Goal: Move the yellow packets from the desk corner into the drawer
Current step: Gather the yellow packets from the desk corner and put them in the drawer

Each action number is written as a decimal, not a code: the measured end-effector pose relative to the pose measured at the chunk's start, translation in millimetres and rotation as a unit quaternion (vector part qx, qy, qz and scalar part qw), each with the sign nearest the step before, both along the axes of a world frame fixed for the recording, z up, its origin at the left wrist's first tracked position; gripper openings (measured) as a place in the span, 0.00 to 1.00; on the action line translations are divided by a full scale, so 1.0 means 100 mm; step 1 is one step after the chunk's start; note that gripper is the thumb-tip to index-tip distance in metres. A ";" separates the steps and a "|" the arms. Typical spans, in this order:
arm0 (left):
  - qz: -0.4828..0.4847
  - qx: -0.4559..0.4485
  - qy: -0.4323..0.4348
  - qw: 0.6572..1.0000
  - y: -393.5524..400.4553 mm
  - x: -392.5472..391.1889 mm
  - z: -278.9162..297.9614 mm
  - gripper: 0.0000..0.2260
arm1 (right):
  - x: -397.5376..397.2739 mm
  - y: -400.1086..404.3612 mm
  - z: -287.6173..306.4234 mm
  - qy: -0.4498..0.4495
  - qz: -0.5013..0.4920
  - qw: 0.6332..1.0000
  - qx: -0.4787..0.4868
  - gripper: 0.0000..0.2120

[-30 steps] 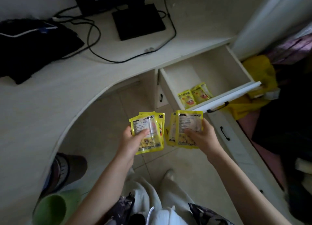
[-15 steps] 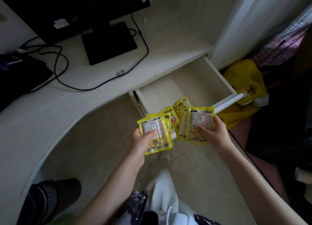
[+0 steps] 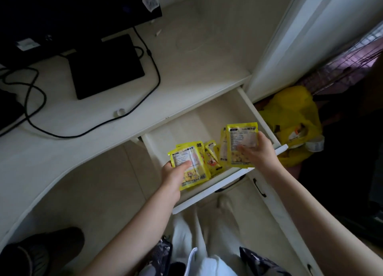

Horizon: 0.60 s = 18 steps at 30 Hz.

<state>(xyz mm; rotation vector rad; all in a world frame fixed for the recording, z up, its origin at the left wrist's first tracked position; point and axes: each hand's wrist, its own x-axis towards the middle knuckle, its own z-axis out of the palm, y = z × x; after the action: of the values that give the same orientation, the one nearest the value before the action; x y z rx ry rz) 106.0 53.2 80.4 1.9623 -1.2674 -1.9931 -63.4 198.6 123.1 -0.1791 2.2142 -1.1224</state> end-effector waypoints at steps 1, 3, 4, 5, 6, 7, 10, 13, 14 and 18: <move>-0.002 0.001 -0.002 1.000 0.03 -0.09 -0.03 0.09 | -0.12 0.00 -0.04 0.004 0.013 1.000 0.018 0.19; 0.001 -0.003 -0.009 1.000 0.08 -0.28 -0.08 0.10 | -0.34 -0.01 -0.11 0.014 0.047 0.998 0.039 0.19; 0.004 -0.008 -0.013 1.000 0.12 -0.37 -0.10 0.11 | -0.44 -0.02 -0.12 0.020 0.065 0.996 0.054 0.19; 0.006 -0.013 -0.019 1.000 0.16 -0.46 -0.14 0.12 | -0.52 -0.03 -0.12 0.023 0.081 0.994 0.071 0.19; 0.014 -0.013 -0.024 1.000 0.20 -0.54 -0.16 0.12 | -0.60 -0.04 -0.14 0.023 0.096 0.991 0.085 0.19; 0.020 -0.011 -0.030 0.999 0.24 -0.61 -0.22 0.12 | -0.68 -0.04 -0.18 0.022 0.111 0.989 0.093 0.18; 0.029 -0.010 -0.063 0.998 0.34 -0.81 -0.36 0.10 | -0.88 -0.04 -0.34 0.037 0.169 0.979 0.112 0.15; -0.021 -0.026 -0.097 0.995 0.44 -0.95 -0.53 0.18 | -1.00 -0.04 -0.49 0.077 0.234 0.958 0.149 0.11; -0.036 -0.026 -0.109 0.993 0.47 -1.00 -0.57 0.22 | -1.04 -0.05 -0.55 0.089 0.255 0.949 0.162 0.11; -0.023 -0.022 -0.118 0.992 0.50 -1.19 -0.78 0.29 | -1.10 -0.12 -0.81 0.084 0.303 0.928 0.199 0.14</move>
<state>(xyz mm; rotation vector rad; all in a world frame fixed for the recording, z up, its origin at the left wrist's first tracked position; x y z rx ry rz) -13.4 103.7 2.7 2.2215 -1.4024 -1.7759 -173.2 187.0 42.1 -0.7456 2.2417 -0.3224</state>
